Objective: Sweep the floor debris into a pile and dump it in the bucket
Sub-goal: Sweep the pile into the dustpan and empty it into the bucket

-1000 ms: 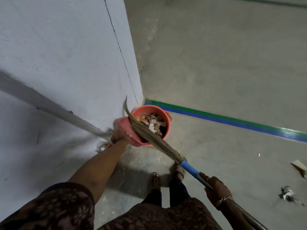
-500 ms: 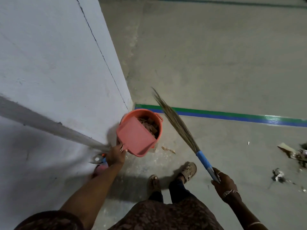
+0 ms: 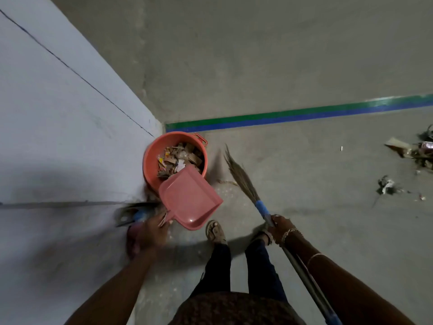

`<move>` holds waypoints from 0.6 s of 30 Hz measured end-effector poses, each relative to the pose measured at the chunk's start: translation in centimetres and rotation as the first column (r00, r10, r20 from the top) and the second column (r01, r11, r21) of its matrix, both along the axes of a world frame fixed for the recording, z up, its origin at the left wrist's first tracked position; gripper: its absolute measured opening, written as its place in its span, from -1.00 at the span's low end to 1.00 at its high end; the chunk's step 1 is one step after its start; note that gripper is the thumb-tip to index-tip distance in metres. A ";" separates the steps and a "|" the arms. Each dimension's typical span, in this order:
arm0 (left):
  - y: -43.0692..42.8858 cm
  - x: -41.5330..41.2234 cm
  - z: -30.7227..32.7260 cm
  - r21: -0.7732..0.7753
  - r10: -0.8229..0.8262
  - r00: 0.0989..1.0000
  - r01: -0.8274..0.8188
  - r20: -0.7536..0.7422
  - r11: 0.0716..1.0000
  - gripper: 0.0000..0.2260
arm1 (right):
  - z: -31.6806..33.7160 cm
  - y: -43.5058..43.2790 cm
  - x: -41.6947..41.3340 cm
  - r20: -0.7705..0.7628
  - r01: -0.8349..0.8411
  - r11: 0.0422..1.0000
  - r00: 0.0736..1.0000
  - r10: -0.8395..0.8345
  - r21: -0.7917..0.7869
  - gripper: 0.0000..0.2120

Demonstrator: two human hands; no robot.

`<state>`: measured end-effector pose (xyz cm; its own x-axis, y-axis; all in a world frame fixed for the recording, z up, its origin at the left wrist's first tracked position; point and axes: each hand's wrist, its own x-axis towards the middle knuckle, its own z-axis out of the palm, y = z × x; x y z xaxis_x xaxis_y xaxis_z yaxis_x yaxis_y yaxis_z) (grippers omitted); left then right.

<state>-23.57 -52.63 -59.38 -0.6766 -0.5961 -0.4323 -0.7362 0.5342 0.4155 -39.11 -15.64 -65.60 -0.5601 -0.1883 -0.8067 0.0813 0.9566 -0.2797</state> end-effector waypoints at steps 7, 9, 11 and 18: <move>-0.8 -0.9 -6.2 -0.071 -0.118 0.987 0.126 0.106 0.989 -0.46 | -8.3 -2.7 0.1 0.181 -0.118 0.992 0.976 0.124 -0.042 -0.62; -1.2 -1.4 -7.5 -0.088 -0.161 0.978 0.173 0.136 0.981 -0.49 | -8.7 -3.6 0.1 0.189 -0.075 0.997 0.979 0.076 -0.012 -0.58; -0.6 -2.8 -7.0 -0.088 -0.198 0.970 0.212 0.142 0.973 -0.52 | -9.4 -3.6 0.2 0.189 -0.016 0.999 0.982 0.009 0.033 -0.56; 2.0 -6.6 -5.0 -0.046 -0.233 0.961 0.242 0.153 0.969 -0.64 | -9.4 0.8 1.0 0.084 0.435 0.895 0.893 -0.443 0.097 -0.66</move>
